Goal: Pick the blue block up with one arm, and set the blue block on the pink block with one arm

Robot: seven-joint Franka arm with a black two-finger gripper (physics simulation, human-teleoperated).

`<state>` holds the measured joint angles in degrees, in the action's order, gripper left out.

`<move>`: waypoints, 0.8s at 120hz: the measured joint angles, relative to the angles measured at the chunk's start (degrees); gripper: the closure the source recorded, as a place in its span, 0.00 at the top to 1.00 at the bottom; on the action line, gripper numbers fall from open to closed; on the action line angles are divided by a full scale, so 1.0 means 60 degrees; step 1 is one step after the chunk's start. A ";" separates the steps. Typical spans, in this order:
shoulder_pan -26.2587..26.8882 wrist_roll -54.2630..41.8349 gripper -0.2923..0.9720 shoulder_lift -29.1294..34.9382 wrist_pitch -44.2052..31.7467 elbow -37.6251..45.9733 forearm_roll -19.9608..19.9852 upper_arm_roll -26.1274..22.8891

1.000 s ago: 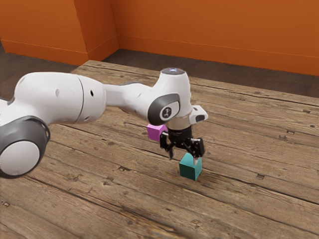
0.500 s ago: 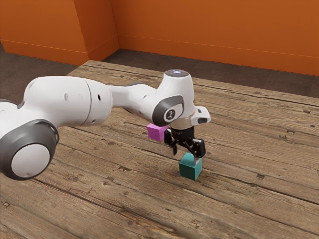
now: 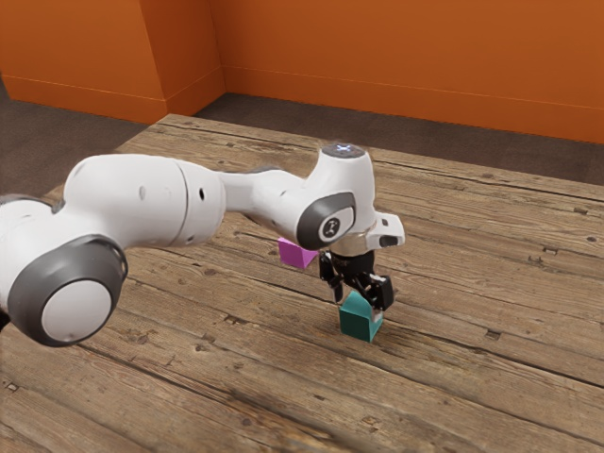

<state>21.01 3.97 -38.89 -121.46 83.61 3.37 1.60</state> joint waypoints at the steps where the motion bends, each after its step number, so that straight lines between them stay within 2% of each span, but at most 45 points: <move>1: 0.0000 -0.0009 0.77 -0.0016 -0.0008 0.0000 0.0000 0.0000; 36: 0.0001 -0.0303 0.77 -0.0349 -0.0433 0.0008 0.0014 0.0128; 70: 0.0143 -0.0403 0.76 -0.0427 -0.1111 0.0065 0.0531 0.0157; 96: 0.0146 -0.0437 0.59 -0.0440 -0.1297 0.0115 0.0654 0.0181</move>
<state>21.89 1.35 -41.53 -129.24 84.30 7.30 2.69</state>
